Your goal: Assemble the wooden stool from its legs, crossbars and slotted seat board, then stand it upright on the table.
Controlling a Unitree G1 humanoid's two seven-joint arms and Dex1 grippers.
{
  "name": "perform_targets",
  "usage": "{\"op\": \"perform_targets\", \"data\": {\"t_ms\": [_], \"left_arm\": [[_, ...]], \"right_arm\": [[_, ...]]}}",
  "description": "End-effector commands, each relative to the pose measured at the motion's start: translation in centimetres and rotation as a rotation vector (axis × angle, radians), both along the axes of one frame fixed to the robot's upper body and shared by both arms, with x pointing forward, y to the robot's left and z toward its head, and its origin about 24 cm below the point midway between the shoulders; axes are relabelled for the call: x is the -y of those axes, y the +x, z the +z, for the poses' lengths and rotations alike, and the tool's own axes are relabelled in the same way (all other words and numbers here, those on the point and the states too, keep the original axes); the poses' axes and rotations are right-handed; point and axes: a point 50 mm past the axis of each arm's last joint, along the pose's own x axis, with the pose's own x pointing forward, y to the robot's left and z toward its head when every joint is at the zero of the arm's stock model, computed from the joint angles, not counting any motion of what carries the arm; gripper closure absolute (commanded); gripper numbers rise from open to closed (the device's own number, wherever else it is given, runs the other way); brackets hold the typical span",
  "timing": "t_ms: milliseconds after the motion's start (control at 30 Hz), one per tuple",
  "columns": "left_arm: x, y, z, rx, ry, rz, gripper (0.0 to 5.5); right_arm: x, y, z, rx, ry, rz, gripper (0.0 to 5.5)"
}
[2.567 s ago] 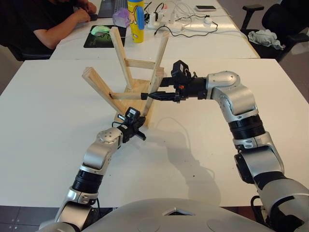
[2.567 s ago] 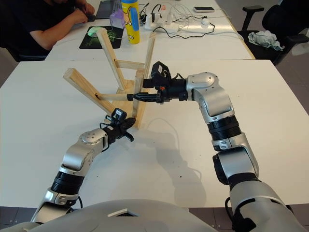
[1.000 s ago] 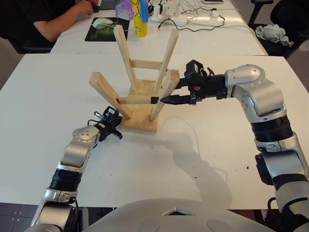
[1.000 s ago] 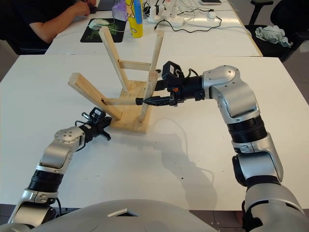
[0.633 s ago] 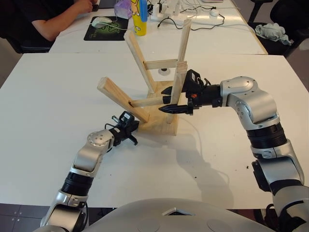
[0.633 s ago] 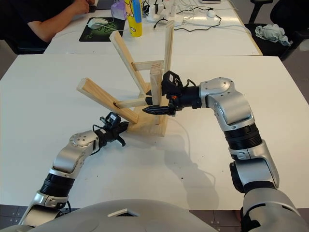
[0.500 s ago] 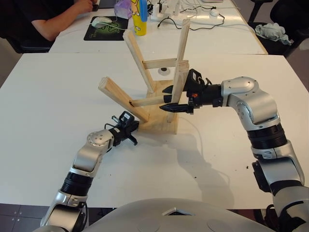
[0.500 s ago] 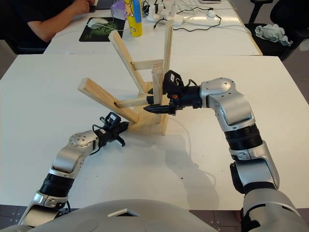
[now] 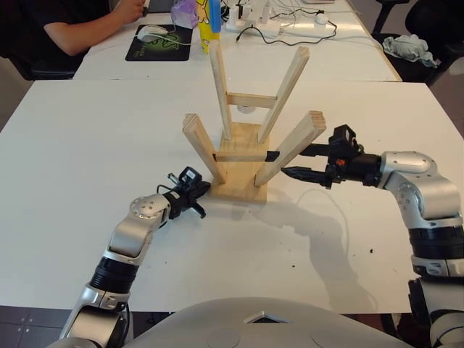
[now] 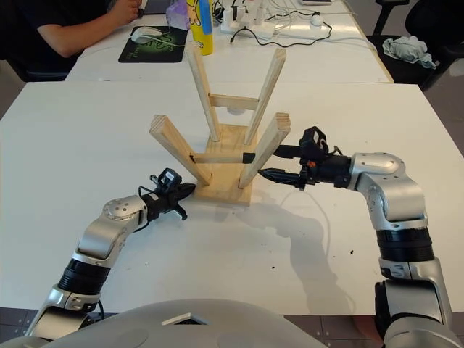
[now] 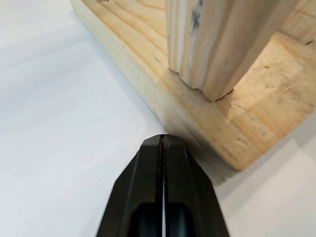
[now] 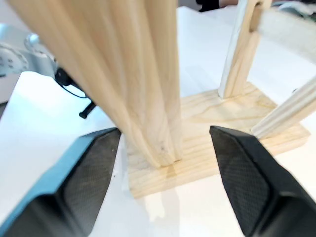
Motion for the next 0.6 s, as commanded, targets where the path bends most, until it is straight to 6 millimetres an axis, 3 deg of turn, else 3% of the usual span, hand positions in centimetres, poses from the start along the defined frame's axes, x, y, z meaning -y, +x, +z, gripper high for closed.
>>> {"op": "perform_targets", "data": {"t_ms": [33, 167, 233, 300, 400, 600], "left_arm": [[-0.6, -1.3, -1.7, -0.109, 0.047, 0.014, 5.5], [0.3, -1.8, -1.5, -0.122, 0.032, -0.019, 5.5], [0.9, -1.9, -1.4, -0.13, 0.026, -0.047, 5.5], [1.3, -2.0, -1.3, -0.133, 0.024, -0.063, 5.5], [1.7, -2.0, -1.2, -0.131, 0.024, -0.067, 5.5], [0.3, -2.0, -0.9, -0.121, 0.065, -0.054, 5.5]], "right_arm": [[0.0, -1.0, -3.7, -0.081, -0.092, -0.132, 2.16], [-3.1, -1.5, -7.2, -0.109, -0.095, -0.215, 2.65], [-5.1, -2.1, -8.3, -0.129, -0.064, -0.222, 2.94], [-5.8, -2.3, -8.9, -0.134, -0.067, -0.229, 3.23], [-5.6, -1.6, -8.9, -0.114, -0.08, -0.264, 3.67], [-3.8, -0.4, -8.9, -0.046, -0.184, -0.35, 4.62]]}}
